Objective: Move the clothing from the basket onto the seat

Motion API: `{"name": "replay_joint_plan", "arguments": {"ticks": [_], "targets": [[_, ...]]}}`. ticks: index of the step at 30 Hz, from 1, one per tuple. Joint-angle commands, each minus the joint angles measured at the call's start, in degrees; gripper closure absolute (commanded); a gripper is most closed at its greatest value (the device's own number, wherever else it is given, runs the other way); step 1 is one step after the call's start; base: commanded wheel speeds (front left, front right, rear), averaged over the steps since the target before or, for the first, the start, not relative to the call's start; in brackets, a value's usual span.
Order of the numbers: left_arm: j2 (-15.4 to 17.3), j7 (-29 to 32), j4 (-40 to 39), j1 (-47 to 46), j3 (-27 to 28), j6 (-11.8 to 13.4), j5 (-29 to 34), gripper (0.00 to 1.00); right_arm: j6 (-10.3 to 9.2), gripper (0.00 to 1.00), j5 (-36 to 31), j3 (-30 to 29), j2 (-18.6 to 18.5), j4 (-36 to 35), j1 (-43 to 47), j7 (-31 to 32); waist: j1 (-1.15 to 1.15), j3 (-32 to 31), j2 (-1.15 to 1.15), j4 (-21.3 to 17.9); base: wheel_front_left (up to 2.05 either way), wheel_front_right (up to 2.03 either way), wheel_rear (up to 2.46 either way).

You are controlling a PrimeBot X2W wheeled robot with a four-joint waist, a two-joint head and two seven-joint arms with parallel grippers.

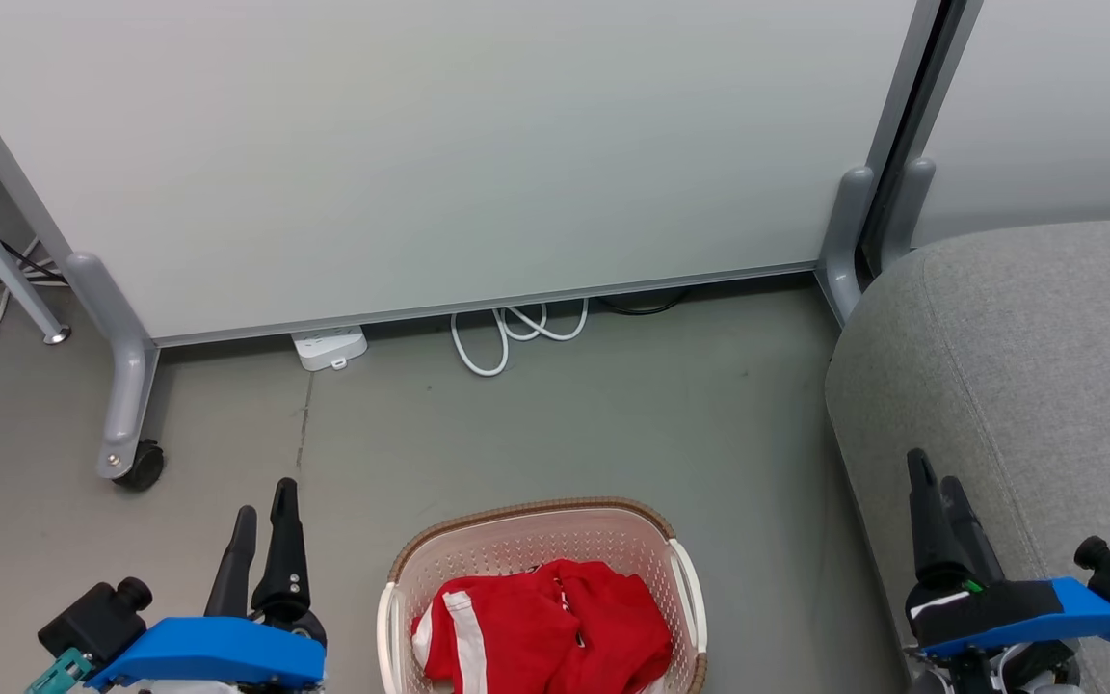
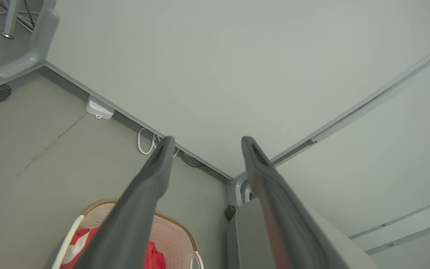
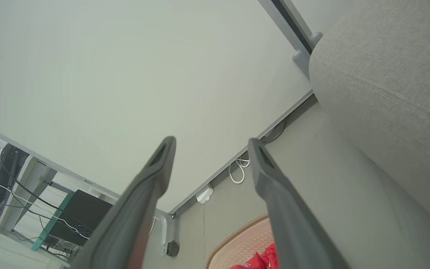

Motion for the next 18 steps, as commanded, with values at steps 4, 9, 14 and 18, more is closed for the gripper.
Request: {"name": "replay_joint_plan", "arguments": {"ticks": [4, 9, 14, 18], "targets": [[0.5, -1.1, -1.1, -1.6, -0.7, 0.5, 4.1, 0.00, 0.04, 0.00, -3.9, 0.3, -0.3, -1.2, -1.1, -0.6, -0.01, 0.1, 0.00, -0.1, 0.00, 0.00, 0.00], [0.6, -2.0, -0.9, -1.8, -1.3, 1.0, 7.8, 0.00, 0.04, 0.00, -7.2, 0.4, -0.3, -1.7, -0.9, -0.7, -0.01, 0.2, 0.00, 0.0, 0.00, 0.00, 0.00], [0.6, -2.7, -0.8, -1.9, -1.9, 1.4, 12.1, 0.00, 0.04, 0.00, -10.4, 0.5, -0.4, -2.1, -0.8, -0.8, -0.01, 0.3, 0.00, 0.1, 0.00, 0.00, 0.00], [0.6, -3.3, -0.7, -2.0, -2.4, 1.7, 15.3, 0.00, 0.04, 0.00, -12.7, 0.8, -0.4, -2.4, -0.7, -1.1, -0.01, 0.3, 0.00, 0.1, 0.00, 0.00, 0.00]]}}
